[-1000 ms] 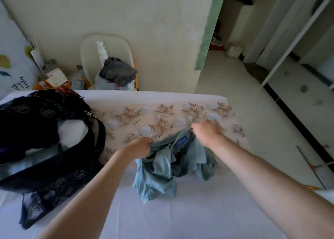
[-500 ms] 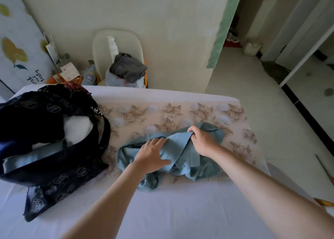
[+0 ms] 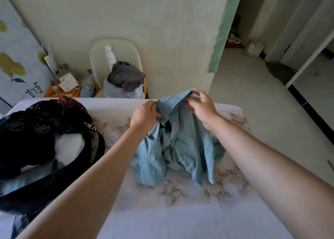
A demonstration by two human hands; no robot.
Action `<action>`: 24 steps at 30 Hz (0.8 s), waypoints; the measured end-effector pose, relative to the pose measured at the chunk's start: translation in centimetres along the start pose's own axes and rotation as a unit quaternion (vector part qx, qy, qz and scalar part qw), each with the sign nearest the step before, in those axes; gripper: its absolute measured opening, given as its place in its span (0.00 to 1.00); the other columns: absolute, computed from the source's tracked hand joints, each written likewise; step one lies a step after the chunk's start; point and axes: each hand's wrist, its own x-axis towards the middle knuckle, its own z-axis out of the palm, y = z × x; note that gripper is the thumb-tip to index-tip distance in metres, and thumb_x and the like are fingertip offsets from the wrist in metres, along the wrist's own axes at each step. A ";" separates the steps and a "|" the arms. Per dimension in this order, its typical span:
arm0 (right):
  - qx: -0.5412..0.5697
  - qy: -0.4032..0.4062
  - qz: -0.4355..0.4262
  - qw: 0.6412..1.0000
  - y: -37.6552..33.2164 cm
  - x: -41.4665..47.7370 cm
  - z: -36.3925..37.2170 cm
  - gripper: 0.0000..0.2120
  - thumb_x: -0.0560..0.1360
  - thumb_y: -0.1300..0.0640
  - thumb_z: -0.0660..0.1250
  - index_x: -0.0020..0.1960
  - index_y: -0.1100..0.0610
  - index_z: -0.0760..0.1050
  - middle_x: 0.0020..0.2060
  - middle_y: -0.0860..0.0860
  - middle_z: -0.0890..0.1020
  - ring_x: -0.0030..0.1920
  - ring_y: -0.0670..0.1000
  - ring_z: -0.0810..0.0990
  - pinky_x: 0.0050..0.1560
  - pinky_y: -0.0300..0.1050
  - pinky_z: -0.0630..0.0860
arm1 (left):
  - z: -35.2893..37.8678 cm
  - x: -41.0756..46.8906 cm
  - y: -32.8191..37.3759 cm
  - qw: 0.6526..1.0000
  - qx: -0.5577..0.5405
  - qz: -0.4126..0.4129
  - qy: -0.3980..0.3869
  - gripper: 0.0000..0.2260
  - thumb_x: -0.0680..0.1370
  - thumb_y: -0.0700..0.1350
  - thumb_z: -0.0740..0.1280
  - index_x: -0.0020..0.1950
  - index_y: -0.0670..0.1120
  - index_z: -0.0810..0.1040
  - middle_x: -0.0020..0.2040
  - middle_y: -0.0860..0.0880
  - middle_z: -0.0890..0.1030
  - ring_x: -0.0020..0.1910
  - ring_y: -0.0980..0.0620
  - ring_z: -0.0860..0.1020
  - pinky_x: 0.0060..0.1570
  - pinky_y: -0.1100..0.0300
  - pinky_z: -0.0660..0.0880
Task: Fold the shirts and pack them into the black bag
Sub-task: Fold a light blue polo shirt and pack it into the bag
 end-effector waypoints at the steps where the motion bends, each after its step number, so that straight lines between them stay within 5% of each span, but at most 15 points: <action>1: -0.030 -0.024 -0.012 0.999 0.2 0.4 0.2 0.28 0.79 0.57 0.67 0.77 0.50 0.62 0.69 0.50 0.76 0.65 0.50 0.78 0.67 0.49 0.73 | 0.4 0.5 0.0 1.000 -0.022 -0.009 -0.003 0.14 0.83 0.46 0.56 0.67 0.53 0.71 0.56 0.47 0.83 0.47 0.47 0.82 0.46 0.51 0.80; 4: -0.197 -0.088 -0.026 0.976 3.0 0.0 0.4 0.34 0.79 0.62 0.65 0.80 0.49 0.54 0.77 0.47 0.64 0.74 0.52 0.67 0.72 0.49 0.67 | 2.4 -0.4 -2.0 0.998 0.031 -0.015 -0.060 0.27 0.83 0.44 0.59 0.78 0.60 0.54 0.70 0.52 0.71 0.51 0.46 0.80 0.39 0.54 0.78; 6: -0.301 -0.116 0.000 0.946 6.5 -0.9 0.1 0.30 0.79 0.63 0.63 0.78 0.48 0.59 0.72 0.46 0.69 0.57 0.52 0.82 0.55 0.48 0.80 | 4.6 -2.3 -4.6 0.987 0.112 -0.003 -0.116 0.28 0.80 0.45 0.62 0.77 0.62 0.57 0.74 0.55 0.64 0.64 0.47 0.74 0.53 0.54 0.78; 8: -0.349 -0.143 0.034 0.926 9.9 -2.1 0.0 0.26 0.79 0.60 0.64 0.76 0.49 0.64 0.66 0.46 0.75 0.38 0.46 0.80 0.38 0.40 0.77 | 6.4 -4.3 -7.3 0.956 0.214 -0.022 -0.197 0.27 0.78 0.52 0.65 0.76 0.63 0.60 0.79 0.53 0.53 0.75 0.44 0.59 0.68 0.43 0.68; 10: -0.424 -0.177 0.040 0.887 13.2 -3.1 -0.3 0.30 0.78 0.53 0.69 0.77 0.50 0.63 0.72 0.51 0.69 0.60 0.49 0.78 0.58 0.44 0.76 | 7.8 -5.8 -9.6 0.924 0.269 -0.062 -0.266 0.32 0.76 0.59 0.67 0.77 0.64 0.56 0.80 0.52 0.42 0.77 0.40 0.51 0.71 0.38 0.63; 12: -0.525 -0.205 0.014 0.826 16.1 -3.5 -0.5 0.37 0.76 0.50 0.70 0.79 0.46 0.55 0.78 0.53 0.59 0.76 0.56 0.62 0.74 0.55 0.63 | 8.8 -6.8 -10.8 0.917 0.274 -0.077 -0.281 0.36 0.75 0.55 0.70 0.79 0.62 0.54 0.80 0.49 0.42 0.76 0.39 0.54 0.71 0.41 0.66; 14: -0.567 -0.199 -0.017 0.799 17.8 -3.3 -0.7 0.35 0.77 0.57 0.67 0.79 0.44 0.54 0.75 0.55 0.64 0.73 0.59 0.67 0.70 0.57 0.69 | 9.3 -6.9 -11.6 0.940 0.248 -0.068 -0.224 0.28 0.77 0.44 0.68 0.75 0.57 0.64 0.76 0.45 0.58 0.70 0.40 0.65 0.66 0.46 0.71; 17: -0.548 -0.177 -0.066 0.815 17.4 -2.6 -1.5 0.25 0.77 0.66 0.63 0.71 0.50 0.72 0.65 0.51 0.78 0.59 0.53 0.80 0.59 0.48 0.78 | 8.3 -6.0 -11.3 0.959 0.234 -0.067 -0.148 0.19 0.79 0.37 0.58 0.66 0.53 0.74 0.59 0.46 0.79 0.53 0.44 0.78 0.46 0.55 0.75; 20: -0.554 -0.083 -0.125 0.819 15.8 -0.7 -2.8 0.14 0.73 0.64 0.64 0.54 0.54 0.82 0.51 0.49 0.83 0.44 0.48 0.80 0.47 0.44 0.79 | 6.2 -3.9 -9.6 0.985 0.091 -0.145 -0.022 0.13 0.81 0.39 0.52 0.59 0.49 0.72 0.44 0.47 0.80 0.37 0.46 0.79 0.29 0.55 0.74; 22: -0.577 0.011 -0.153 0.802 15.3 0.8 -4.0 0.12 0.70 0.63 0.64 0.50 0.55 0.83 0.46 0.52 0.82 0.44 0.52 0.78 0.48 0.49 0.77 | 4.7 -2.1 -8.8 0.960 -0.096 -0.240 0.103 0.13 0.80 0.34 0.51 0.58 0.47 0.70 0.46 0.45 0.79 0.38 0.48 0.80 0.28 0.56 0.77; 24: -0.592 0.076 -0.141 0.790 15.1 1.6 -5.0 0.14 0.69 0.63 0.68 0.53 0.54 0.82 0.51 0.54 0.79 0.52 0.58 0.75 0.55 0.54 0.72 | 3.6 -0.6 -8.4 0.928 -0.163 -0.279 0.184 0.19 0.76 0.29 0.53 0.61 0.47 0.68 0.57 0.43 0.76 0.46 0.46 0.79 0.38 0.53 0.80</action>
